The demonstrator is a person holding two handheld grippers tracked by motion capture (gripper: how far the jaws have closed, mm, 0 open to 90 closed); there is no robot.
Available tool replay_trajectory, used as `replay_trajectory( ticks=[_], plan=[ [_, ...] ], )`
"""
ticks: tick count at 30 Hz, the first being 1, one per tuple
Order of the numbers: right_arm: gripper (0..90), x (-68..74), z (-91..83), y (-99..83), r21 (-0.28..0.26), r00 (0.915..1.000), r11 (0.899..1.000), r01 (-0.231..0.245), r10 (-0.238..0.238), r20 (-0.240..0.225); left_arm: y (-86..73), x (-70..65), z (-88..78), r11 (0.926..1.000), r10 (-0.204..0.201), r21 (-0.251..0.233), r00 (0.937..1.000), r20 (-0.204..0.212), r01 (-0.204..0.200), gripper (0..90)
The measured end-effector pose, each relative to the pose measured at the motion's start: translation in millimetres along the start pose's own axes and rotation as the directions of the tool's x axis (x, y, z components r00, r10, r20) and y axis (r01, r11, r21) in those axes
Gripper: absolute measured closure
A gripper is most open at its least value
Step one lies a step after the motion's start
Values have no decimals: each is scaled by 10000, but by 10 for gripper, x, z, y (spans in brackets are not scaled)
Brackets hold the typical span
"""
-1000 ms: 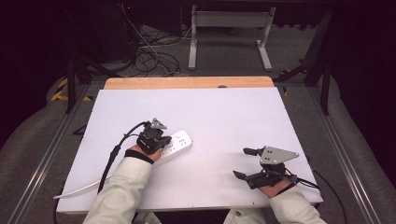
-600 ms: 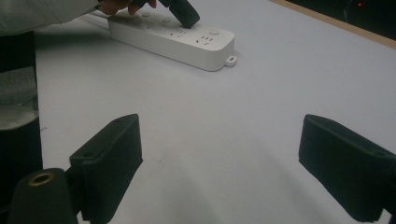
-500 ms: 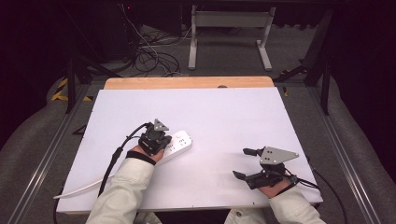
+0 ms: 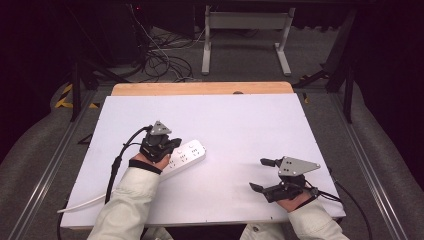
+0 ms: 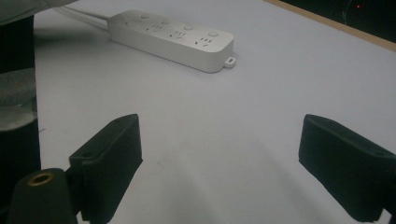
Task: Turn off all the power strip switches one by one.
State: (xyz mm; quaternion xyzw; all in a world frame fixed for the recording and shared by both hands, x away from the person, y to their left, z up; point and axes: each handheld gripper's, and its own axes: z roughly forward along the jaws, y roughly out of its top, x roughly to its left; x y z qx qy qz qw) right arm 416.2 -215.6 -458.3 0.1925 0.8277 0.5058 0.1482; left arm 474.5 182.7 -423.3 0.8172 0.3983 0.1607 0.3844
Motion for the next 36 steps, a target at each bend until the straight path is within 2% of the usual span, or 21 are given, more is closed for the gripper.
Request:
replay_trajectory(
  ticks=[8, 16, 21, 31, 36],
  plan=[
    [134, -2, 5, -1, 16, 10000, 10000, 5, -5, -2, 59, -8, 42, 9999, 78, 144, 9998, 181, -80, 900],
    [134, -3, 4, 0, 6, 10000, 10000, 14, -14, -22, 148, -16, 279, 9990, 109, 427, 9993, 344, -124, 900],
    [134, -2, 6, -1, 47, 10000, 10000, 42, -42, -34, 161, 7, 416, 9976, -286, 652, 9981, 538, 251, 900],
    [134, -3, 6, -1, 16, 10000, 10000, 21, -21, -64, 179, -26, 581, 9915, -189, 1295, 9996, 228, 158, 900],
    [133, -4, 8, -2, 38, 10000, 10000, 27, -27, -73, 171, -40, 610, 9888, -168, 1486, 9994, 294, 122, 900]
  ],
)
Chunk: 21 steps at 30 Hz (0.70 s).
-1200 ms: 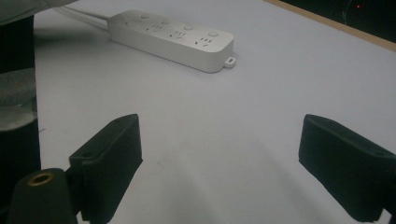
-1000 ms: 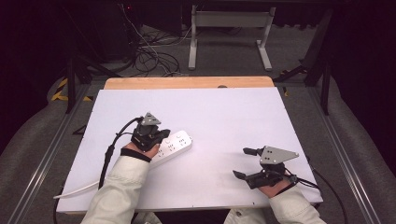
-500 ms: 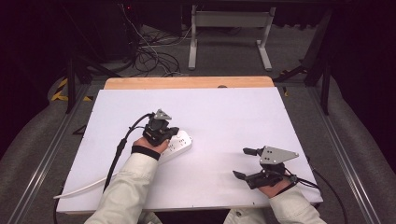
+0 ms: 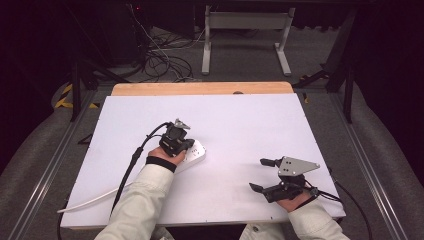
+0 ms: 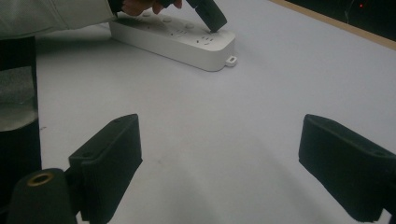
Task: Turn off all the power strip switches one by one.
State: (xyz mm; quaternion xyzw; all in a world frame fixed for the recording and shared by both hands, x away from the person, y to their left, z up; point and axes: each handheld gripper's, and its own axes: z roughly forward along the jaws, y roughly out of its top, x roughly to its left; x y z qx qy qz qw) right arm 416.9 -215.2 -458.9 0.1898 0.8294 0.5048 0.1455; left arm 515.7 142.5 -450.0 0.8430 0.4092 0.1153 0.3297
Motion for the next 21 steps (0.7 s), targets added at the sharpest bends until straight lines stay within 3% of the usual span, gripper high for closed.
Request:
replay_trajectory(
  ticks=[3, 6, 9, 13, 21],
  plan=[
    [133, 0, 1, 0, 5, 10000, 10000, -6, 6, -2, -7, 7, 12, 10000, 10, 68, 10000, -1, -10, 900],
    [133, 2, 2, -1, 9, 10000, 10000, -12, 12, -7, -11, -2, 13, 9999, 106, 47, 9983, -565, -103, 900],
    [133, 4, 0, -1, -4, 10000, 10000, -6, 6, -18, -25, 22, 7, 10000, 48, -6, 9992, -403, -48, 900],
    [133, 1, 7, -3, 28, 10000, 10000, 2, -2, -35, -32, 2, 9, 9997, 222, -25, 9985, -505, -224, 900],
    [133, 0, 11, -4, 52, 10000, 10000, 12, -12, -35, -71, -2, 12, 9993, 196, -313, 9985, -510, -212, 900]
  ],
)
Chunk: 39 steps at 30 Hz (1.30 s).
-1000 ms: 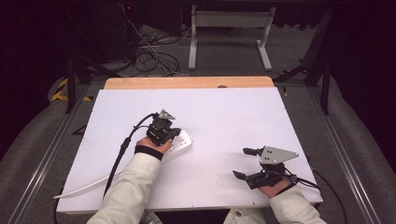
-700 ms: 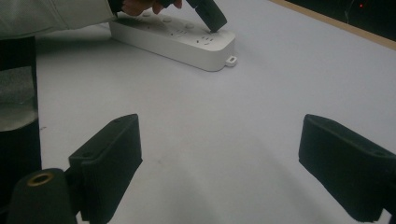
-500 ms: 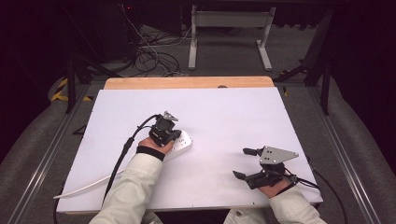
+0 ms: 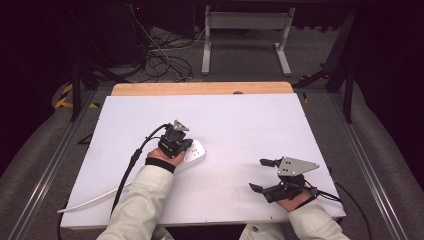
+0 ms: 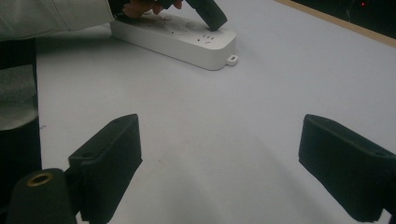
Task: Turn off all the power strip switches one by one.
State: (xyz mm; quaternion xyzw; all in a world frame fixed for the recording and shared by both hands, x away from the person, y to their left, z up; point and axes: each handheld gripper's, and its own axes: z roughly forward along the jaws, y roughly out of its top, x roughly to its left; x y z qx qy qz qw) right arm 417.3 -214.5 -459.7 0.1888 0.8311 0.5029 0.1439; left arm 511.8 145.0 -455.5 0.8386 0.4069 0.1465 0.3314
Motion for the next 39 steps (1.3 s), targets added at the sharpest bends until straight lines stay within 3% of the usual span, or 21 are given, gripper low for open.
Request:
replay_trajectory(
  ticks=[5, 11, 19, 21, 22, 25, 28, 29, 33, 36, 39],
  plan=[
    [133, 0, 0, 0, 7, 10000, 10000, 4, -4, -4, -21, -13, 0, 9998, 122, -125, 9999, -117, -123, 900],
    [133, 1, 7, -2, 31, 10000, 10000, -3, 3, -25, -13, -74, 8, 9989, 456, -64, 9975, -541, -460, 900],
    [133, 6, 0, -3, 45, 10000, 10000, 2, -2, -18, 8, -124, 48, 9985, 519, -127, 9952, -826, -531, 900],
    [133, 9, -14, -2, 18, 10000, 10000, 23, -23, 39, 18, -115, 1, 9991, 351, -225, 9974, -633, -366, 900],
    [133, 3, -17, -3, -21, 10000, 10000, 23, -23, 45, 34, -91, -20, 9999, 140, -47, 9994, -306, -141, 900],
    [132, -19, -11, -1, -27, 10000, 10000, -29, 29, 80, 45, -91, -163, 9986, 98, -520, 10000, 14, -97, 900],
    [132, -26, -7, 3, -89, 10000, 9999, -70, 71, 62, 47, -90, -347, 9937, 112, -1115, 9997, 215, -88, 871],
    [132, -28, -8, 4, -109, 10000, 9999, -58, 59, 79, 44, -79, -405, 9918, 85, -1278, 9992, 392, -35, 722],
    [132, -33, -13, 11, -148, 9999, 9998, -100, 101, 105, -7, -84, -644, 9817, 456, -1872, 9975, 541, -347, 637],
    [132, -28, -27, 12, -193, 9998, 9998, -101, 104, 162, -69, -120, -812, 9678, 841, -2436, 9938, 732, -640, 532],
    [132, -16, -46, 13, -227, 9997, 9997, -118, 123, 211, -164, -137, -956, 9557, 864, -2880, 9930, 800, -599, 475]
  ],
)
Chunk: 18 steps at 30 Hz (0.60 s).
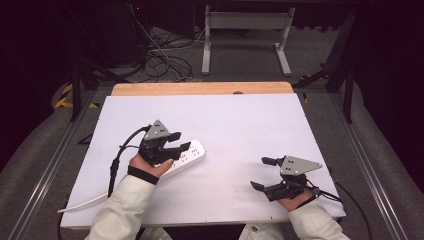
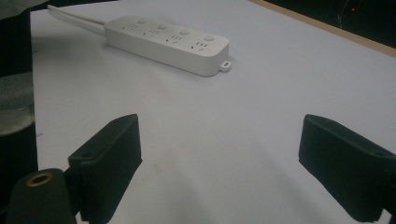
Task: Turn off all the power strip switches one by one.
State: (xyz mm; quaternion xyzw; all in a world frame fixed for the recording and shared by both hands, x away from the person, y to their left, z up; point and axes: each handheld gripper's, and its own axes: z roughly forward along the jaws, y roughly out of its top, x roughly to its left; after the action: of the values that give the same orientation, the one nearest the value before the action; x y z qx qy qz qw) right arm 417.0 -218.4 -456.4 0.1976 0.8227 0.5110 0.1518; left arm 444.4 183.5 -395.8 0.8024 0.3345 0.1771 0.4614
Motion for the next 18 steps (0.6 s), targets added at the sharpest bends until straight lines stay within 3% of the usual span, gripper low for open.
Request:
replay_trajectory(
  ticks=[2, 6, 8, 10, 13, 16, 18],
  plan=[
    [132, 1, -4, -2, 14, 10000, 10000, 7, -7, 10, -46, -13, -99, 9995, 70, -298, 10000, 70, -68, 414],
    [132, 2, -20, 3, -49, 10000, 10000, -10, 10, 41, -252, -46, -315, 9954, 790, -544, 9969, 11, -789, 328],
    [132, 5, -32, 5, -104, 10000, 9999, -18, 18, 56, -397, -22, -437, 9937, 796, -779, 9968, -88, -801, 280],
    [132, 3, -38, 0, -96, 10000, 10000, -20, 21, 57, -558, 11, -554, 9937, 517, -991, 9985, -172, -531, 264],
    [132, 0, -37, -5, -81, 10000, 9999, -88, 89, 38, -774, 60, -664, 9960, -56, -898, 9986, -519, 9, 251],
    [131, 7, -45, -3, -148, 9999, 9999, -53, 54, 93, -919, 107, -715, 9964, -715, -481, 9968, -372, 697, 244],
    [130, 8, -58, -2, -157, 9999, 9999, -49, 51, 137, -989, 119, -750, 9947, -871, -578, 9958, -292, 853, 245]
  ],
)
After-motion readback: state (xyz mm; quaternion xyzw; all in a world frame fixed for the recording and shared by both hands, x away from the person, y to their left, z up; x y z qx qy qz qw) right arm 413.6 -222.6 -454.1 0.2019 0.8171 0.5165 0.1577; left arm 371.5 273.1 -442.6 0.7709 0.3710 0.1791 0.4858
